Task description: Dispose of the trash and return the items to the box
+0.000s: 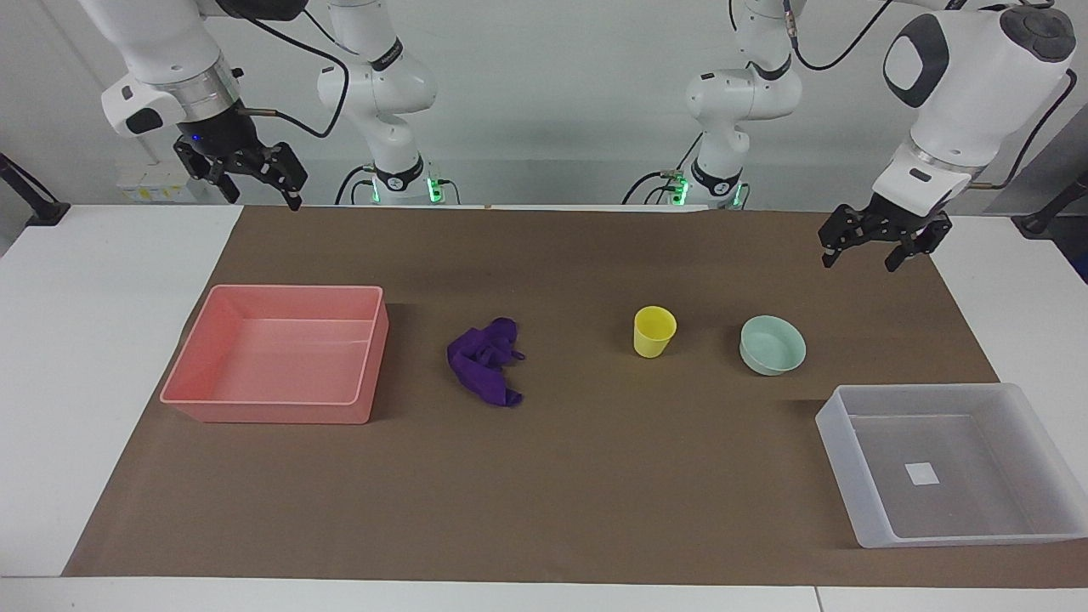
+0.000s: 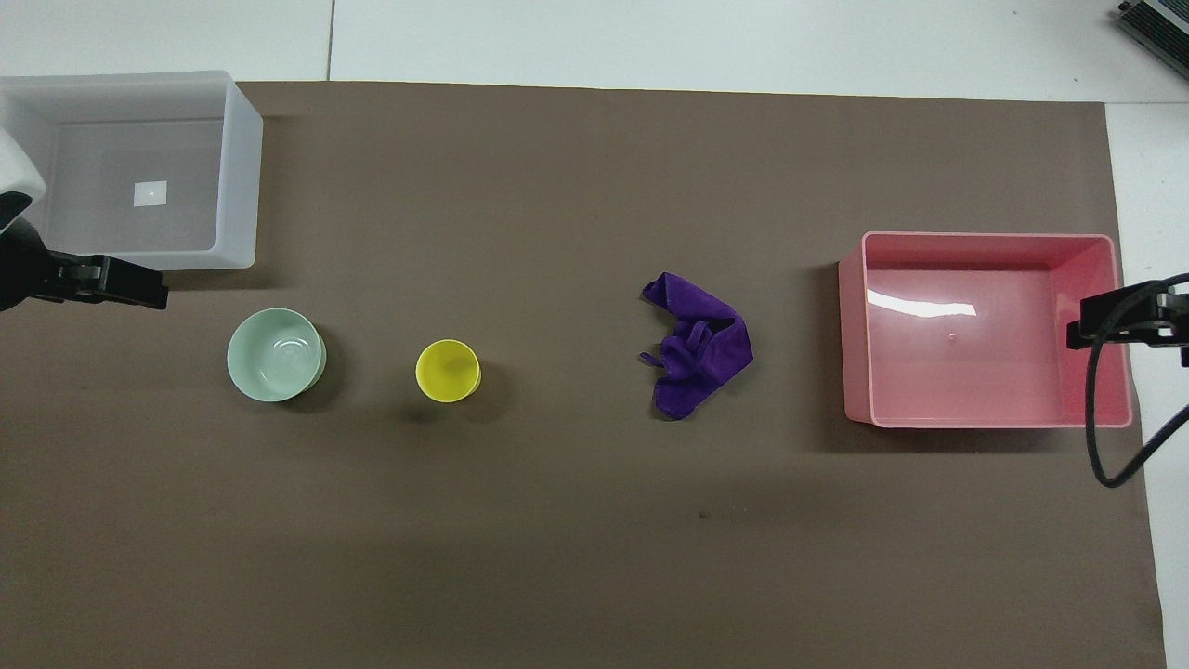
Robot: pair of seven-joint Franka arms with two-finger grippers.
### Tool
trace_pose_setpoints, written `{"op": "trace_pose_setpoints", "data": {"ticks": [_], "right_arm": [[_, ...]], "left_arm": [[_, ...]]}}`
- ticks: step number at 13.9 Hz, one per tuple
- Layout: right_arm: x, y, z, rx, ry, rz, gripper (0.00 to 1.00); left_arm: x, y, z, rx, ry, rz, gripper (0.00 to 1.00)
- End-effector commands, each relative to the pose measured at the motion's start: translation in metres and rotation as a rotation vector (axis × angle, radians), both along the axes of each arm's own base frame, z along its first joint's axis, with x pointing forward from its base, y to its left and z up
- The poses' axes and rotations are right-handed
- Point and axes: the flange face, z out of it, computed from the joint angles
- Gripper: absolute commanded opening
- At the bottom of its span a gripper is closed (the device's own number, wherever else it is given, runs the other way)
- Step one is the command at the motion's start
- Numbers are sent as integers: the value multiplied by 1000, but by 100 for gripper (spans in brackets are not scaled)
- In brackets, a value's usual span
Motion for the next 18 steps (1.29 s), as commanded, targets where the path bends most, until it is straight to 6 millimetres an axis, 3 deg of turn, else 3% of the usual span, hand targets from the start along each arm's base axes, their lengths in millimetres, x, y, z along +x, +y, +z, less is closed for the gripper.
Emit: {"op": "trace_pose_setpoints", "data": {"ticks": [1,9,14,18], "right_arm": [[-8,-5,-1,10,9,13,100],[-9,-3,-2,10,5,13,100],[-9,-7,-5,11,2,10,100],[-9,-7,-4,10,-5,12,100]], "left_arm": [[-8,-2,3,15,-5,8,100],[-5,-11,0,19,-36,-15,100],[-12,-7,-40,19,-70,2,100],[-9,0,-85,15,-94,19,100]]}}
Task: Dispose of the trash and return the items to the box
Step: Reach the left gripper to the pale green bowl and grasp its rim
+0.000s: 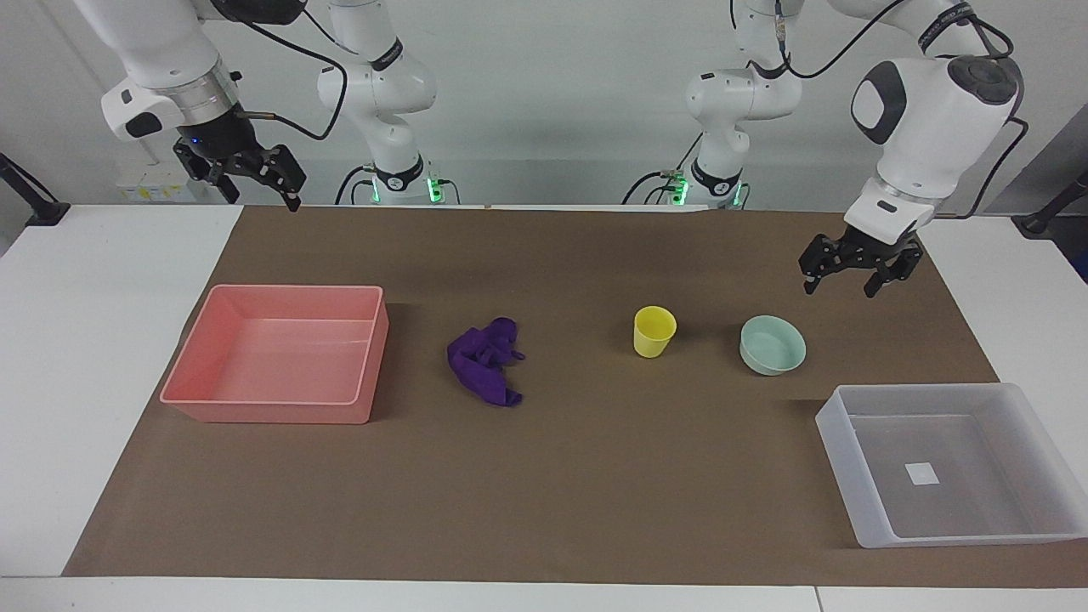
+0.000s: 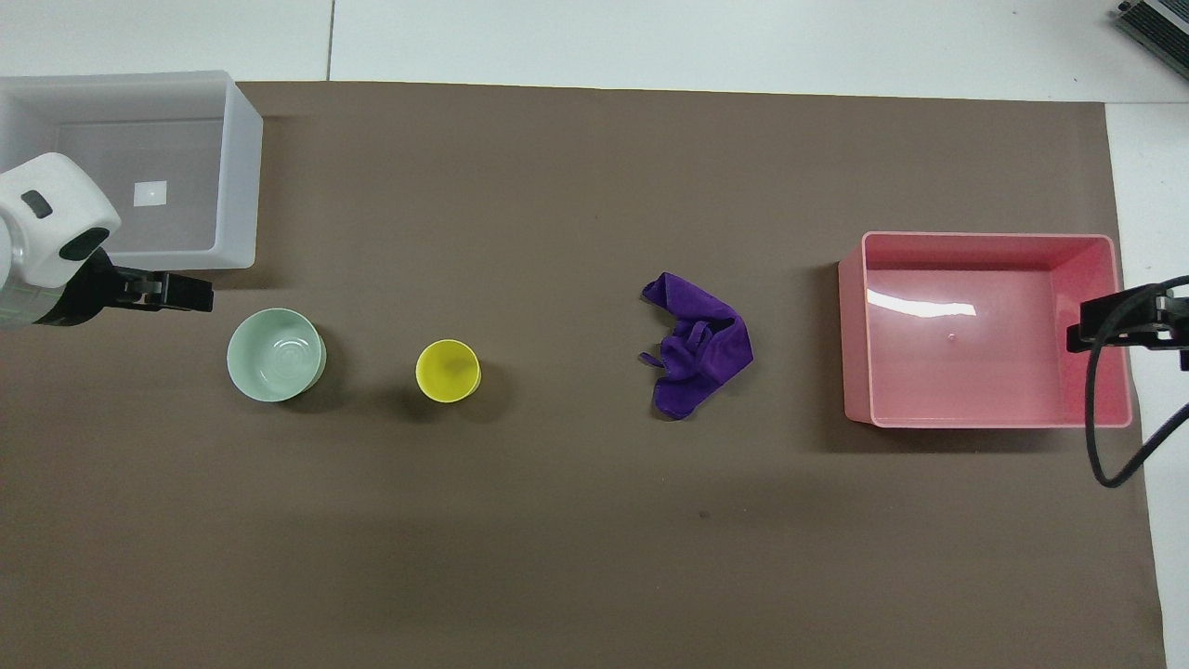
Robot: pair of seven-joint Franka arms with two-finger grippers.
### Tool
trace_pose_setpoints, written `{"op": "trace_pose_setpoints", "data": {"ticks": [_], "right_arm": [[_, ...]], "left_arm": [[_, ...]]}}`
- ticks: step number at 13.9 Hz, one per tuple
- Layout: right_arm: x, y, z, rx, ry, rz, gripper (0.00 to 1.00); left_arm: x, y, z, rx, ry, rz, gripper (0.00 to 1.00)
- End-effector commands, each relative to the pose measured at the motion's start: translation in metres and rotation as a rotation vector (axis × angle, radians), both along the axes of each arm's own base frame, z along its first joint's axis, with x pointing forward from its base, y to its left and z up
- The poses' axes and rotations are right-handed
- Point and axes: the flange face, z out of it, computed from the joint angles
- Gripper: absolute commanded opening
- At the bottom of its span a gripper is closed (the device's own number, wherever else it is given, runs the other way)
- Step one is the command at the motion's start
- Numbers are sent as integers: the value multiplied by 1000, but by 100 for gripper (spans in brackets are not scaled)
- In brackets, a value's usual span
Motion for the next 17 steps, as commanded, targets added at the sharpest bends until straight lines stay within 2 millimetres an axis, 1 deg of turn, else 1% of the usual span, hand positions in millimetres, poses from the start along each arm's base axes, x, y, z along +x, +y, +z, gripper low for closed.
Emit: {"op": "trace_pose_setpoints", "data": {"ticks": [1,2,3,7,9,13,14,17], "right_arm": [[-8,-4,-1,10,-14,18,100],[-8,-3,-2,10,-12,20,100],[-6,-4,-1,-1,-27,24,100],[-3,-5,1,-30,-55,38,100],[-3,-5,1,-30,-52,38,100],[-5,-5,-3,-37,-55,41,100],[-5,-4,-5,-58,-57,51,100],[-5,-3,-5,-56,-58,51,100]], "left_arm": [[-8,6,-30,15,-36,19,100],[-8,10,-48,14,-38,26,100],[-9,13,-62,15,-41,29,100],[-8,19,-110,12,-52,36,100],[-10,22,-127,9,-58,43,100],[-13,22,-157,7,-52,43,100],[-11,21,-169,6,-44,43,100],[-12,22,-188,7,-32,32,100]]}}
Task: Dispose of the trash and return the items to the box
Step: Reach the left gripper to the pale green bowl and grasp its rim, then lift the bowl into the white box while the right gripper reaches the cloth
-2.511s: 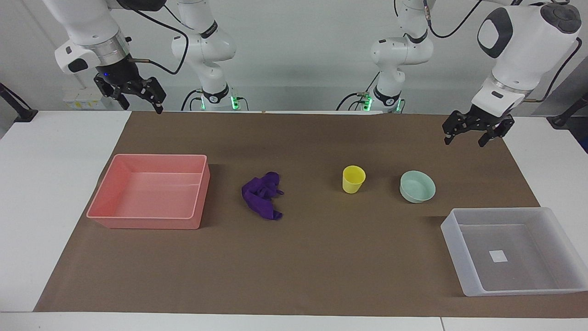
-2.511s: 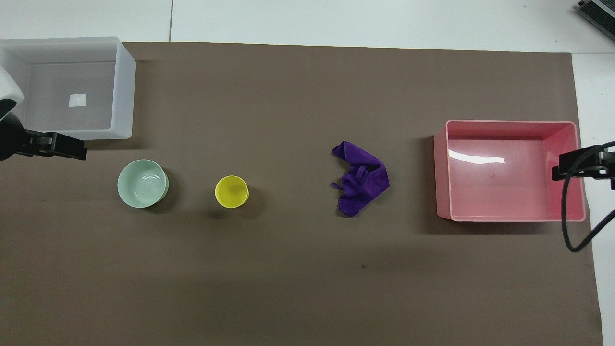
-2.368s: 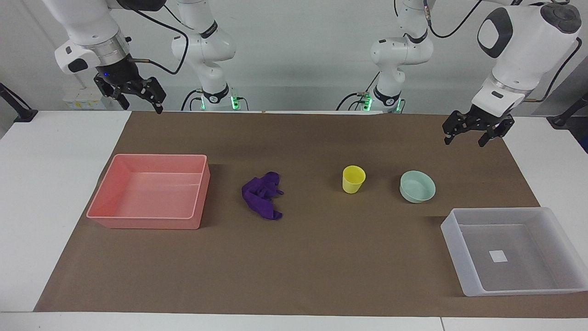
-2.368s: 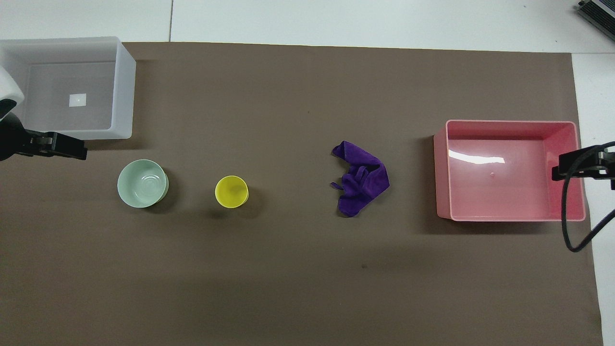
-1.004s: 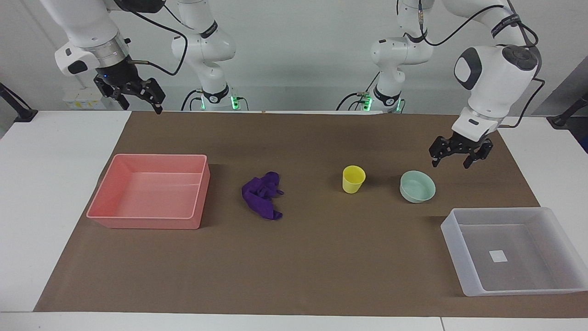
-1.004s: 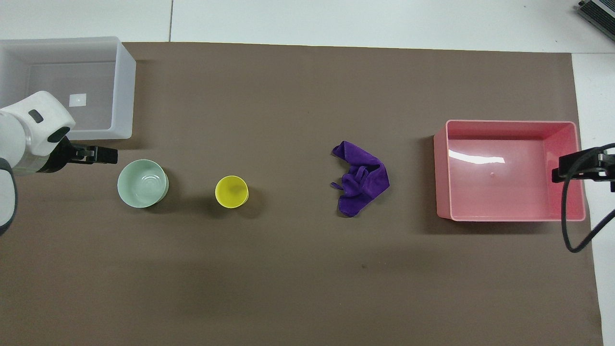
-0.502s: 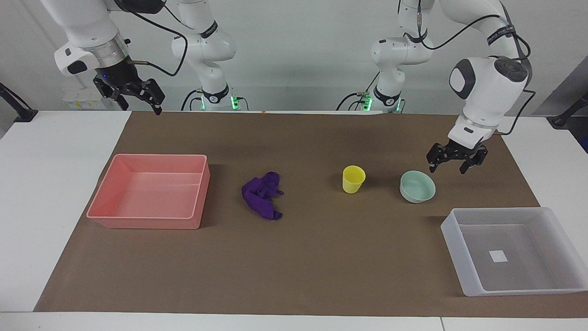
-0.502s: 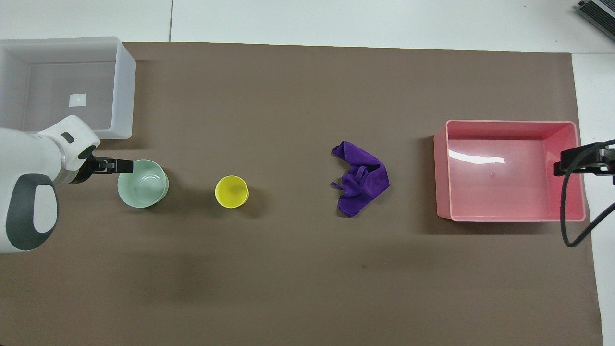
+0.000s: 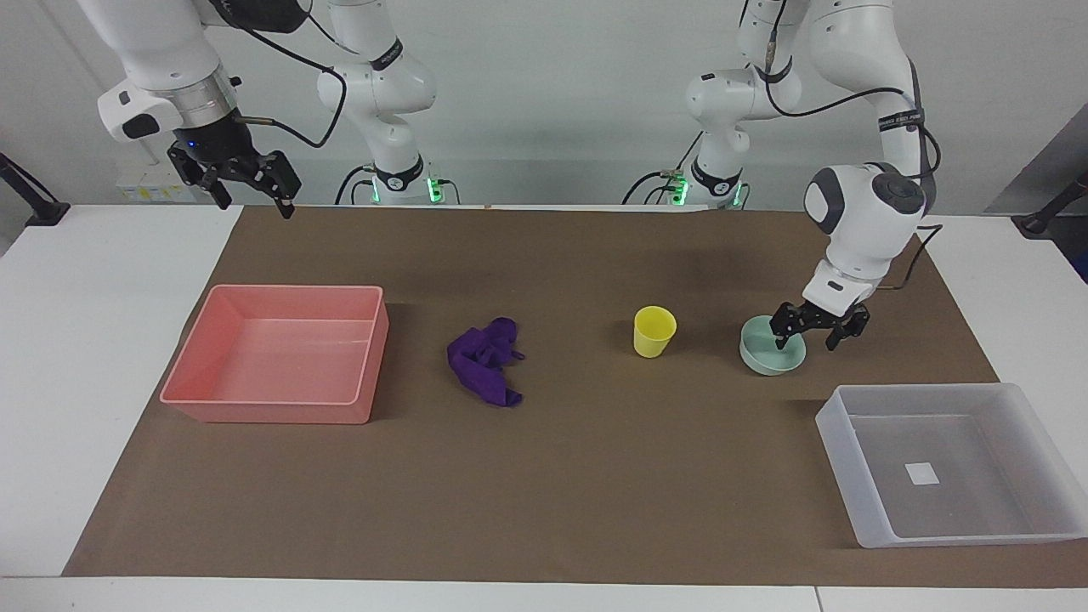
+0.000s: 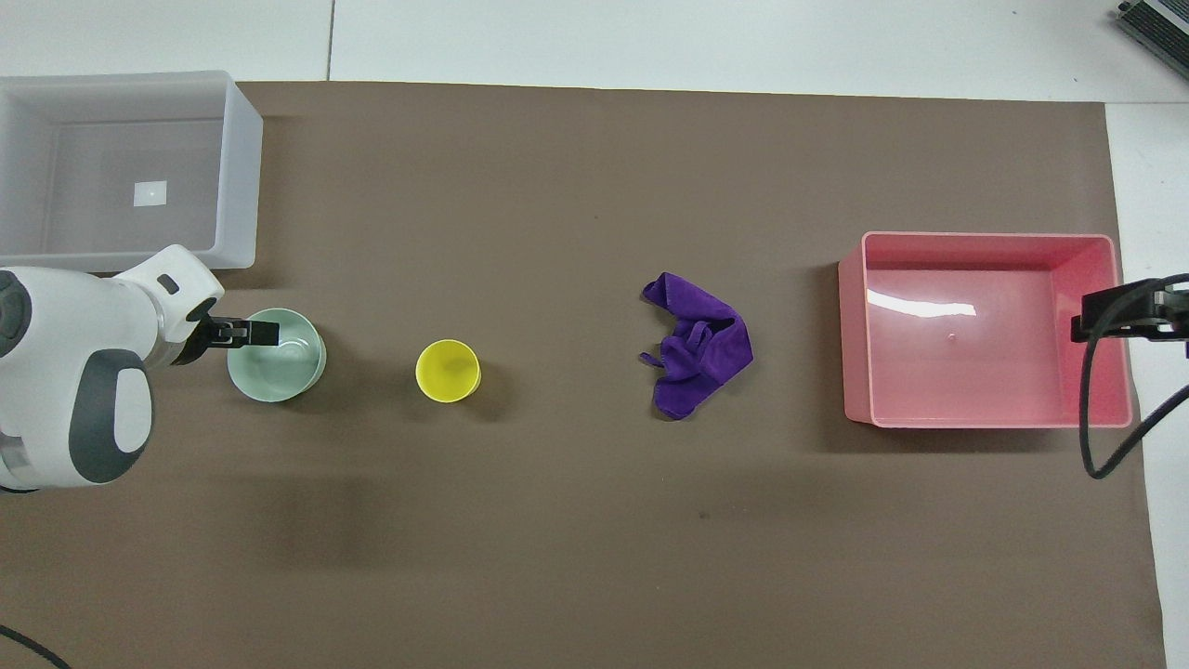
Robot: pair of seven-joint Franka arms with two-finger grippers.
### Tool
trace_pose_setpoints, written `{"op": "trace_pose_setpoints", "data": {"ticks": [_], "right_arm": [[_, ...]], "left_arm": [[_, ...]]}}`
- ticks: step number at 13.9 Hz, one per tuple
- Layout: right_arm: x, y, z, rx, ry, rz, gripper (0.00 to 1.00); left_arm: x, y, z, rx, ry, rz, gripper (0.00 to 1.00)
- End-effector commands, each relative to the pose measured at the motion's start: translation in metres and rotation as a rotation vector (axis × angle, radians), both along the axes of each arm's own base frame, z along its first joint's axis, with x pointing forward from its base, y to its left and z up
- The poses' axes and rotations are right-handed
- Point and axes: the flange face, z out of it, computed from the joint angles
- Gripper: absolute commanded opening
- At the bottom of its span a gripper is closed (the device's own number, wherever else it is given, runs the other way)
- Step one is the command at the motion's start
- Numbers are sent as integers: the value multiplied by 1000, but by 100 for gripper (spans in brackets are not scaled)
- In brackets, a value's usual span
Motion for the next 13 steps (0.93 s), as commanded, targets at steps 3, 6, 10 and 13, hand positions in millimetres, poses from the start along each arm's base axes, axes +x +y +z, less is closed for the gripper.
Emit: {"op": "trace_pose_setpoints", "data": {"ticks": [3,6,10,13], "right_arm": [[-8,1,-2,-6,-20,37,100],[3,34,-23,14,-60,87,100],[26,87,-64,18,-132,96,100],[50,120,-109,24,-153,116,100]], "left_arm": [[-5,5,-29,11,15,-6,100],[-7,6,-29,12,29,-8,4],[-4,4,-23,12,34,-11,0],[1,4,-1,15,41,-18,0]]}}
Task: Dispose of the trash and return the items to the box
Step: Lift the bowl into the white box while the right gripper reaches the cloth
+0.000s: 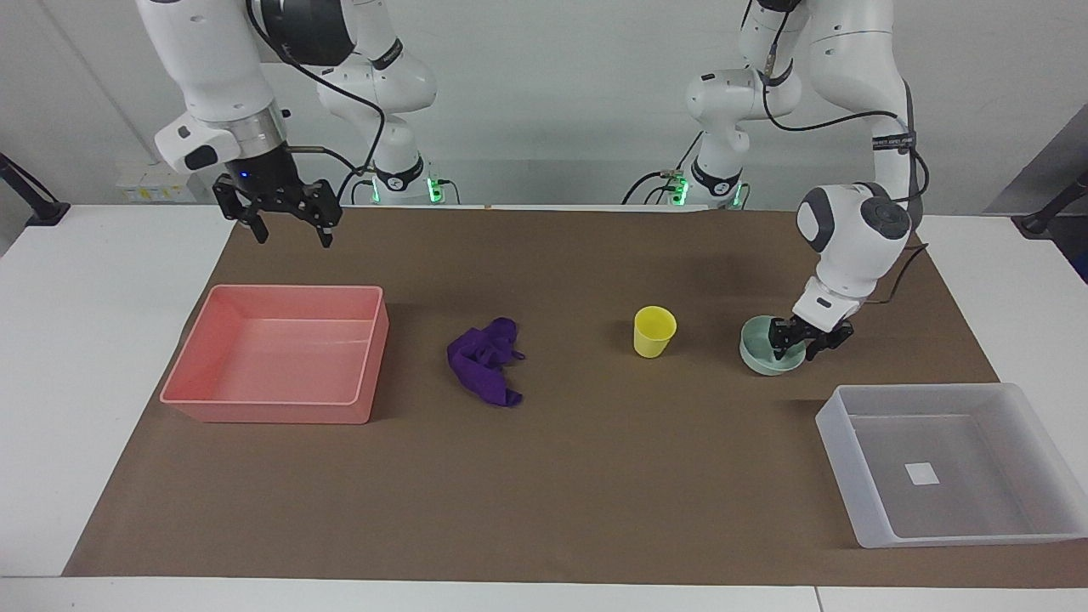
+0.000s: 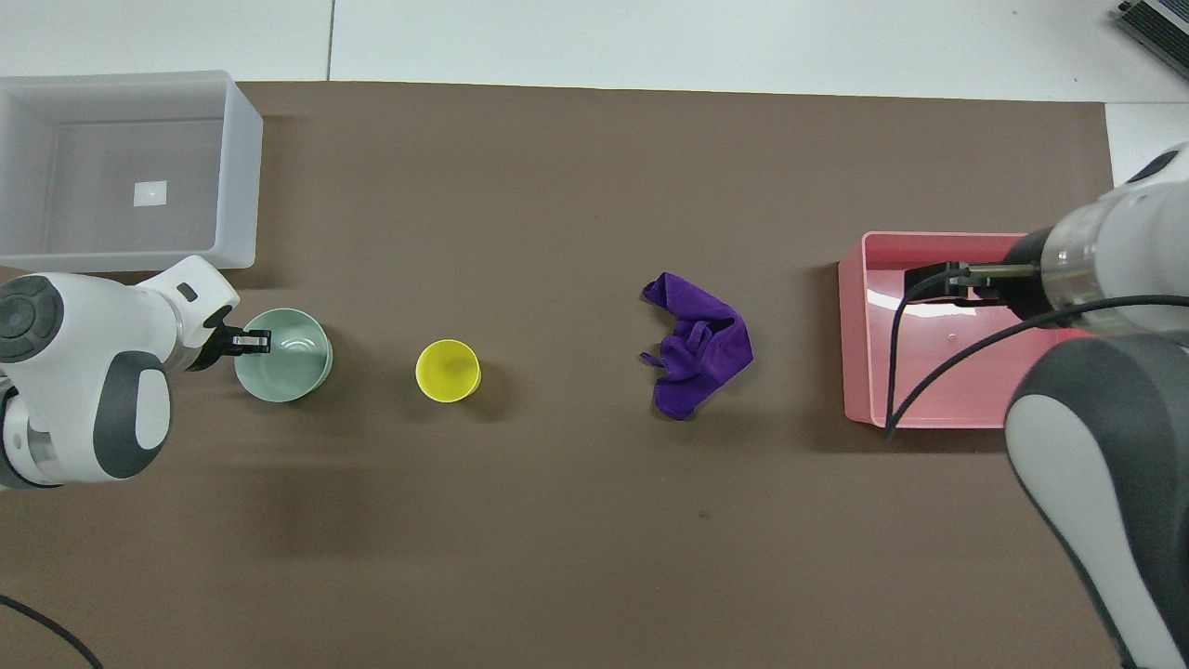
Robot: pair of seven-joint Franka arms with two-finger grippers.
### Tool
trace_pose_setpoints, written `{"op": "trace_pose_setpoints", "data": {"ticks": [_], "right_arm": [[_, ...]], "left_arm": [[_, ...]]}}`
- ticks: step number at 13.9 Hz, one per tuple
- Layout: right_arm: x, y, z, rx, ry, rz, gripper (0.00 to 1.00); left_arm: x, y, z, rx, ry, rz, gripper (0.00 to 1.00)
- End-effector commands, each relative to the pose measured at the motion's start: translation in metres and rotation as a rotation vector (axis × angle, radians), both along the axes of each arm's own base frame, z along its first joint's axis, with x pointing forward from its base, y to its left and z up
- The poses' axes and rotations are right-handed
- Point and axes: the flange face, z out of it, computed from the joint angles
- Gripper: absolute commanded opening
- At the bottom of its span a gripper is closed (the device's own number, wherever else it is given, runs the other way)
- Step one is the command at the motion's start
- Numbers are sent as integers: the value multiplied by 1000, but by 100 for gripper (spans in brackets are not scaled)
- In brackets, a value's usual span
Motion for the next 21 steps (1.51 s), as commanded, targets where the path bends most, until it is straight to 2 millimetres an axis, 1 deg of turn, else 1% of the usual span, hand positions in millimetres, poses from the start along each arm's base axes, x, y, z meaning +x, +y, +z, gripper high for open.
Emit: {"op": "trace_pose_setpoints", "data": {"ticks": [1,2,5,7,8,9,10,11,12,14,15,16,18,19,21], "right_arm": [[21,23,-53,30,-9,-3,100],[26,34,-73,45,-9,3,100],[36,47,-104,102,-36,-10,100],[35,84,-134,106,-18,31,100],[33,95,-152,105,-21,34,100],[32,106,-168,102,-21,45,100],[30,118,-181,111,-26,40,100],[27,134,-192,122,-31,47,100],[28,138,-202,118,-35,53,100],[30,140,-220,111,-38,60,100],[29,141,-224,110,-32,58,100],[26,150,-229,107,-26,67,100],[15,155,-243,98,4,82,100],[12,160,-244,98,8,86,100],[2,157,-256,87,35,94,100]], "left_arm": [[4,3,36,18,9,-30,0],[7,4,51,20,18,-39,0],[23,6,95,21,12,-42,0],[40,9,120,21,-20,-38,0],[50,14,119,19,-34,-30,0],[56,15,124,19,-51,-27,0],[65,16,132,18,-71,-25,0],[74,24,134,18,-76,-14,0],[84,39,142,18,-92,10,0],[105,46,150,15,-122,20,0],[114,53,151,13,-119,29,0],[126,65,147,12,-104,45,0],[151,82,142,4,-97,65,0],[162,87,140,-1,-91,72,0],[182,97,131,-6,-105,82,0]]}}
